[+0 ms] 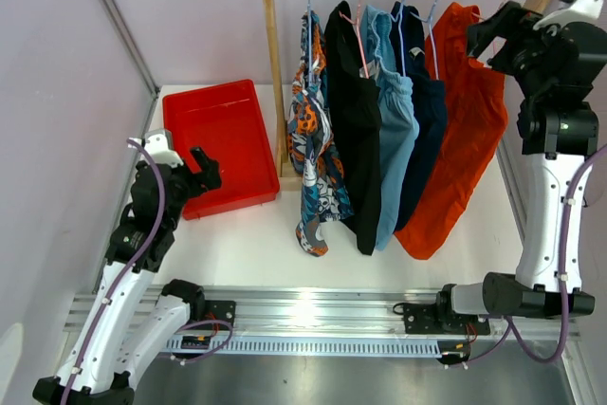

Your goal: Remove the shorts from the hanger

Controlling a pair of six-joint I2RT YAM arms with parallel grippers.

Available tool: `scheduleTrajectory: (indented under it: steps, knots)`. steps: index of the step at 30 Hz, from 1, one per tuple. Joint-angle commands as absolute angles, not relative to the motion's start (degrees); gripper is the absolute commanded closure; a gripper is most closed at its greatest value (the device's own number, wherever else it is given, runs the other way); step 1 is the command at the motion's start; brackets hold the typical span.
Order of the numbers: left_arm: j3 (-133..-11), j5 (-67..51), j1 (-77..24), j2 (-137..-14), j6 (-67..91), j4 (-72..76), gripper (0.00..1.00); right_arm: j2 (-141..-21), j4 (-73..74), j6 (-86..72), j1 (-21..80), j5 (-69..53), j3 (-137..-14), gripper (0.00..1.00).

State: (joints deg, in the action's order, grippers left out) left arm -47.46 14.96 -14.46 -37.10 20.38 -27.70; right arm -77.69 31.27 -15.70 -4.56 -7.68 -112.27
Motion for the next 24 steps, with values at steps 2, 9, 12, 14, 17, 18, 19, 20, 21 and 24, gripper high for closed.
scheduleTrajectory:
  steps: [2, 9, 12, 14, 17, 18, 19, 20, 21, 24]
  knots:
    - [-48.5, 16.4, -14.5, -36.4, 18.8, -27.6, 0.01, -74.3, 28.5, -14.8, -2.5, -11.1, -109.4, 0.0]
    - [-48.6, 16.1, -14.5, -37.0, 18.7, -27.7, 0.01, -77.5, 30.8, -10.4, -1.1, -12.0, -108.8, 0.01]
    - [-48.6, 15.8, -14.5, -37.2, 18.6, -27.8, 0.01, -80.4, 33.8, -10.2, -1.2, -9.2, -112.6, 0.01]
    - [-48.5, 15.8, -14.5, -37.0, 18.6, -27.9, 0.01, -82.5, 35.7, -9.7, -1.2, -7.6, -114.5, 0.01]
    - [-48.4, 15.6, -14.5, -36.9, 18.6, -27.9, 0.01, -83.8, 35.9, -9.0, -1.2, -5.5, -115.8, 0.02]
    - [-48.4, 15.6, -14.5, -36.8, 18.6, -27.9, 0.01, -84.2, 36.2, -8.9, -1.3, -5.3, -116.4, 0.02]
    - [-48.3, 15.6, -14.6, -36.8, 18.5, -27.9, 0.01, -84.5, 36.4, -8.8, -1.3, -4.8, -116.9, 0.03]
    - [-48.5, 15.6, -14.5, -36.8, 18.5, -27.9, 0.01, -85.5, 36.7, -8.8, -1.3, -4.0, -118.2, 0.03]
    - [-48.4, 15.6, -14.5, -36.8, 18.5, -27.8, 0.01, -85.8, 37.1, -8.7, -1.3, -3.6, -118.6, 0.03]
    - [-48.4, 15.6, -14.5, -36.8, 18.5, -27.9, 0.01, -86.4, 37.4, -8.4, -1.2, -2.0, -119.6, 0.05]
